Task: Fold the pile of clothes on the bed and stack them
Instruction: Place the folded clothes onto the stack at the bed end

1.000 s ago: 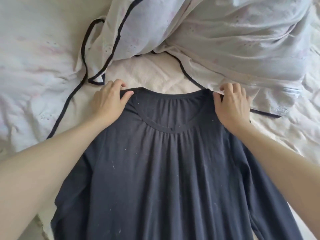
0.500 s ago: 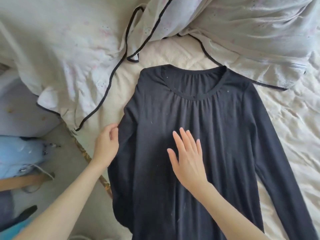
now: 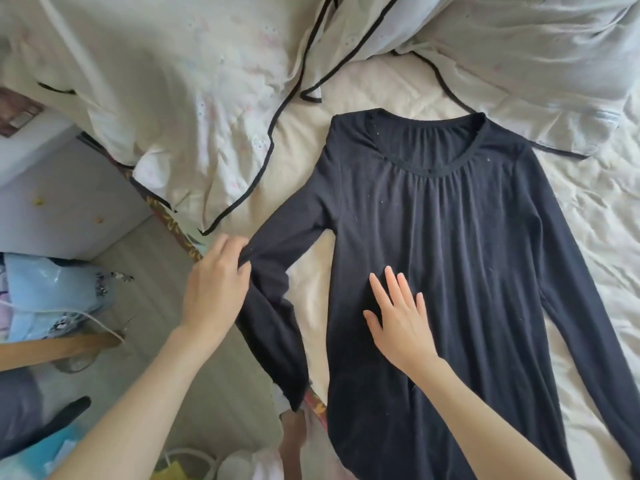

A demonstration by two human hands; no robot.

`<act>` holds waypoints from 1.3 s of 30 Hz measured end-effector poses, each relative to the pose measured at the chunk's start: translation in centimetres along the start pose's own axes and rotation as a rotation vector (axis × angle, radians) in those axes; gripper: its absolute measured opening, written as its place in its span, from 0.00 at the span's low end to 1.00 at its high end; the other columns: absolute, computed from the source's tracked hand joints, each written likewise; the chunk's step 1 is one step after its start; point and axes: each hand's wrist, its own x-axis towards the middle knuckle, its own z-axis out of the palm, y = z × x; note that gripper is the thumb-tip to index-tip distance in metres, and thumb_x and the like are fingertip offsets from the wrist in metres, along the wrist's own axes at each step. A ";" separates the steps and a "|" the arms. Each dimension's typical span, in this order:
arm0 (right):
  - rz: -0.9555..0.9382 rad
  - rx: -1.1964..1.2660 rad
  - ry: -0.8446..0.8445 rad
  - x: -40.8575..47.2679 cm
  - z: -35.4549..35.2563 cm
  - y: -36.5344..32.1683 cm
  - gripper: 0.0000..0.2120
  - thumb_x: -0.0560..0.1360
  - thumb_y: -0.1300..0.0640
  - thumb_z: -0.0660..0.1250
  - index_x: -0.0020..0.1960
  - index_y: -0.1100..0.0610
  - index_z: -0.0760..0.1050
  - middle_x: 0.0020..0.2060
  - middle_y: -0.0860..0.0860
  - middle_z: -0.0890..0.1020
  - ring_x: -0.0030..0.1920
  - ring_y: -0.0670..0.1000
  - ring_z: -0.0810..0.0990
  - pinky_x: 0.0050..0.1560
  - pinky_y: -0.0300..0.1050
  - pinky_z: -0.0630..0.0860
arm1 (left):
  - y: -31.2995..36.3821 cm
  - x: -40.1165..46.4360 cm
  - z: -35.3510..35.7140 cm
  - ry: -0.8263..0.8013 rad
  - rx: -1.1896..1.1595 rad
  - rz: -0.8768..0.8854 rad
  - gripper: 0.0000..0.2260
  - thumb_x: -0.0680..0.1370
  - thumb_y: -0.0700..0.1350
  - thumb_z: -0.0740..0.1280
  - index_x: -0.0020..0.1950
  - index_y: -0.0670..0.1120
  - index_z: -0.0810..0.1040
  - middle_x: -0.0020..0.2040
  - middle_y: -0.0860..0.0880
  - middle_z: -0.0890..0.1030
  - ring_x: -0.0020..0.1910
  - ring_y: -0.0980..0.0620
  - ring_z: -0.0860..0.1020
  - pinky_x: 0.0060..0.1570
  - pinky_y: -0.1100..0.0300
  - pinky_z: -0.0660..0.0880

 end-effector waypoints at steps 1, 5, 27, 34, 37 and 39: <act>0.014 0.009 -0.003 0.1 -0.2 -0.3 0.29 0.82 0.47 0.53 0.78 0.49 0.44 0.78 0.50 0.44 0.77 0.54 0.41 0.74 0.58 0.47 | -0.4 0.1 -1.2 0.046 0.061 0.084 0.12 0.71 0.30 0.69 0.53 0.35 0.77 0.47 0.40 0.77 0.39 0.38 0.79 0.35 0.50 0.76; 0.086 0.033 -0.017 0.4 -0.7 -1.4 0.27 0.82 0.49 0.53 0.78 0.49 0.47 0.78 0.50 0.46 0.77 0.54 0.42 0.74 0.60 0.46 | -1.6 -0.8 -1.2 -0.235 0.053 0.178 0.15 0.75 0.39 0.69 0.61 0.41 0.74 0.53 0.45 0.76 0.45 0.45 0.80 0.37 0.59 0.72; 0.113 0.025 0.070 3.5 -0.7 -5.1 0.31 0.81 0.48 0.55 0.78 0.49 0.43 0.77 0.53 0.44 0.77 0.54 0.43 0.74 0.57 0.47 | -8.7 6.1 0.1 -0.174 -0.691 -0.320 0.03 0.79 0.48 0.63 0.46 0.52 0.73 0.41 0.54 0.78 0.38 0.64 0.76 0.38 0.69 0.71; 0.200 0.206 0.216 4.2 -1.9 -7.0 0.23 0.80 0.52 0.58 0.74 0.54 0.61 0.76 0.54 0.55 0.77 0.55 0.51 0.74 0.60 0.48 | -9.7 10.0 -3.1 -0.085 -0.625 -0.246 0.06 0.79 0.46 0.64 0.42 0.52 0.70 0.36 0.53 0.73 0.32 0.65 0.72 0.32 0.74 0.67; 0.124 0.214 0.415 4.9 -2.6 -8.2 0.22 0.80 0.54 0.59 0.72 0.57 0.65 0.75 0.56 0.60 0.75 0.57 0.56 0.73 0.61 0.52 | -10.7 10.2 -2.3 -0.195 -0.471 -0.289 0.05 0.78 0.47 0.66 0.47 0.48 0.72 0.42 0.53 0.75 0.43 0.57 0.75 0.40 0.66 0.70; 0.015 0.144 0.327 5.5 -2.6 -8.6 0.25 0.81 0.52 0.57 0.76 0.53 0.56 0.77 0.54 0.54 0.77 0.56 0.50 0.73 0.60 0.49 | -11.6 10.1 -2.0 -0.286 -0.412 -0.350 0.10 0.77 0.48 0.68 0.52 0.46 0.71 0.46 0.55 0.74 0.49 0.53 0.74 0.46 0.61 0.69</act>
